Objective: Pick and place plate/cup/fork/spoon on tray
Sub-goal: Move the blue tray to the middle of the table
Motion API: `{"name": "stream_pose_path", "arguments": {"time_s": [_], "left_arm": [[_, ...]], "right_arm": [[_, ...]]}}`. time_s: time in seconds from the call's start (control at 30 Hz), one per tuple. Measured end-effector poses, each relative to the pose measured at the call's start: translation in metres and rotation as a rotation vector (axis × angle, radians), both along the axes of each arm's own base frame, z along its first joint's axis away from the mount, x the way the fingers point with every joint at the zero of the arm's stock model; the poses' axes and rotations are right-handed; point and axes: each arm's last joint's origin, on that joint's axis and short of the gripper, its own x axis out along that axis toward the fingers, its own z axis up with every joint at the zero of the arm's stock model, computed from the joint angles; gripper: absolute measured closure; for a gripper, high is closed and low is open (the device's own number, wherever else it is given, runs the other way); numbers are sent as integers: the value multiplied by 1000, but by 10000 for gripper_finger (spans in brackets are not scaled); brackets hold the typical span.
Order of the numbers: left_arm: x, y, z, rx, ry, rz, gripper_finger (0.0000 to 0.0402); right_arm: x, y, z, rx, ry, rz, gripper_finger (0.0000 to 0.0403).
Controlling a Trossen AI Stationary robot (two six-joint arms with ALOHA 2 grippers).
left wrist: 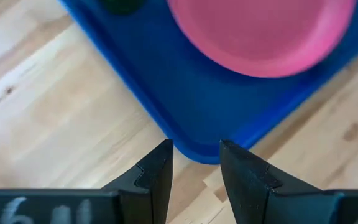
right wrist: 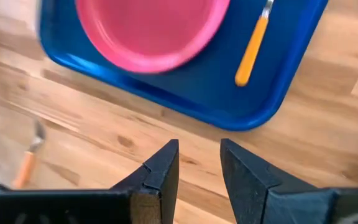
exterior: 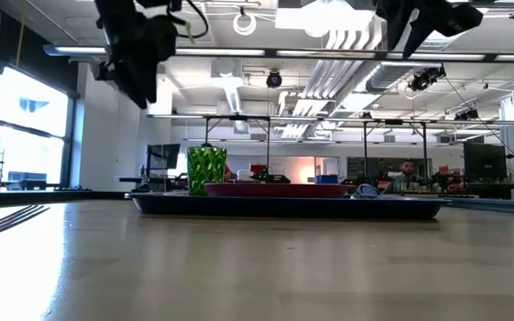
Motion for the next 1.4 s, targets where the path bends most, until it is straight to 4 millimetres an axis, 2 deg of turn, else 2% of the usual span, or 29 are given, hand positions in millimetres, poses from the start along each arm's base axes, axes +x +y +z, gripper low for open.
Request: {"name": "stream_pose_path", "arguments": {"time_s": [0.33,0.7,1.1,1.4], "left_arm": [[-9,-19,13,59,-31,-185,282],[-8,-28,12,74,-14,-276,282],[-8,-28,12,75,-14,-275,282],[-8,-28,12,75,-15,-274,282]], "right_arm": [[56,39,-52,6,176,15,293],[96,71,-115,39,337,8,293],[127,75,-171,43,394,-4,293],[133,65,-191,7,442,-25,293]]}}
